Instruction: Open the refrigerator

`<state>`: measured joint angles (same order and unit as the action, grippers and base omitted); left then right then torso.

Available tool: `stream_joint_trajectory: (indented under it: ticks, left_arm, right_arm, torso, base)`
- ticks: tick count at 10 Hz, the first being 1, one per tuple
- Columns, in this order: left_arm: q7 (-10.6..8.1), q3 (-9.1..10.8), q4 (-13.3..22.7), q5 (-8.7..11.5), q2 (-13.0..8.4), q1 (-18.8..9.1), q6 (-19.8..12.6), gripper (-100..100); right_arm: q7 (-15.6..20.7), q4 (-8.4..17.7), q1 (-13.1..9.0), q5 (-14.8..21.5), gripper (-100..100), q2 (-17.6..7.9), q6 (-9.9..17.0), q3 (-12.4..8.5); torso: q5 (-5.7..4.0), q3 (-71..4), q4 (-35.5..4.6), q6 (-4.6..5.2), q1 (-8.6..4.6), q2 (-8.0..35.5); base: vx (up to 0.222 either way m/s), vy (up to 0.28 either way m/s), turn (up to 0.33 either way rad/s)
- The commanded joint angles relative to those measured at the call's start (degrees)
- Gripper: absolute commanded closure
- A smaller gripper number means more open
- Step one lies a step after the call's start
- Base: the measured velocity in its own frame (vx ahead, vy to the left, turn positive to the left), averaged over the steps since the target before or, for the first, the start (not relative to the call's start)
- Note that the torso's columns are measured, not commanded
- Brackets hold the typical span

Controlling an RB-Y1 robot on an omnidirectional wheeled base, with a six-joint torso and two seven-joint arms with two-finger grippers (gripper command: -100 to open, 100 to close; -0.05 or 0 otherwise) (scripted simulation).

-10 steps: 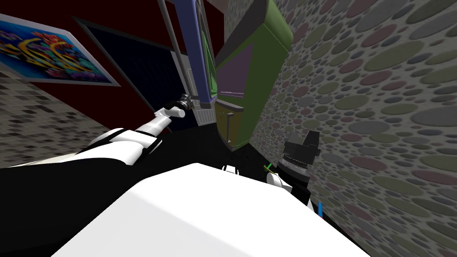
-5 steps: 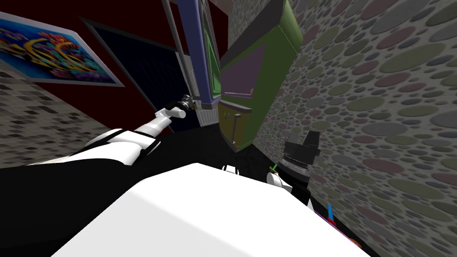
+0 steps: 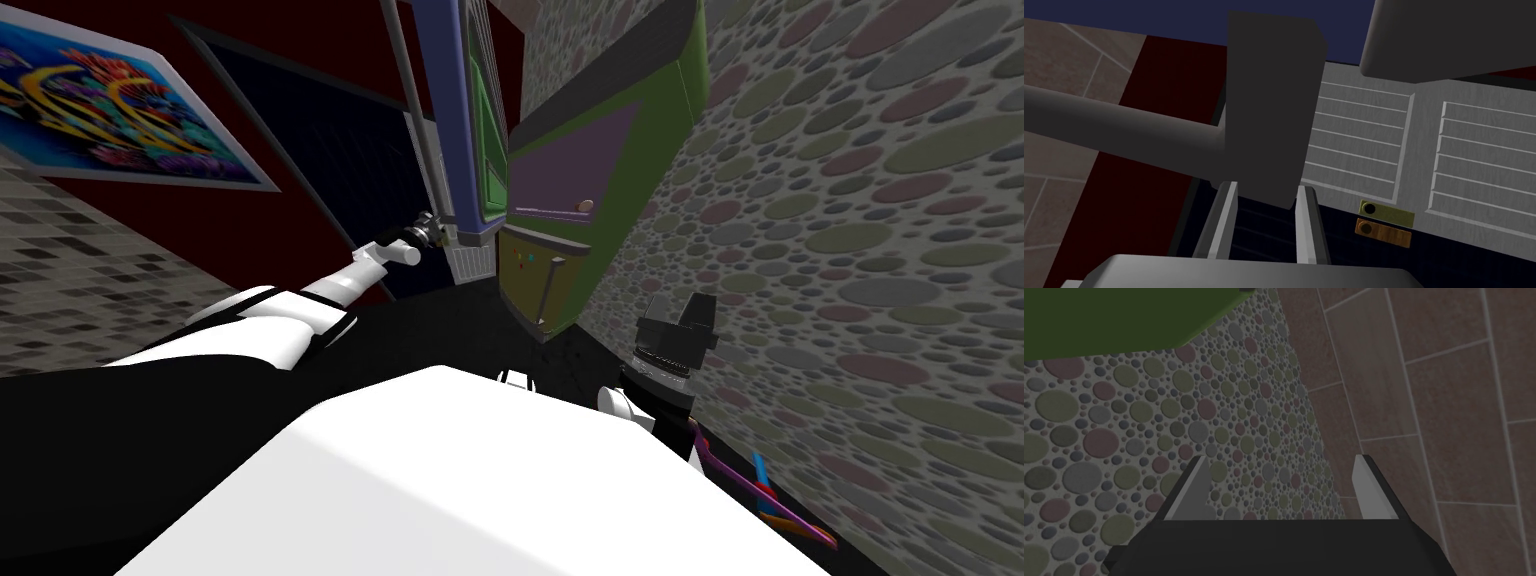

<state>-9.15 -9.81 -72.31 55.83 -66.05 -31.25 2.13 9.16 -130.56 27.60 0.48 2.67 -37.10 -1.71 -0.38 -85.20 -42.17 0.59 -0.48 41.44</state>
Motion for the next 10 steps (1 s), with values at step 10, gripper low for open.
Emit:
stream_joint_trajectory:
  ticks: [10]
  left_arm:
    - [-1.64, -5.64, -9.08, 4.74, -3.15, 1.10, 2.43, 100]
  right_arm:
    - [0.00, 0.00, 0.00, 0.00, 0, 0.02, 0.00, 0.02]
  torso:
    - [0.05, 0.23, 0.07, -0.13, -0.19, 0.29]
  base:
    - [0.003, 0.320, -0.046]
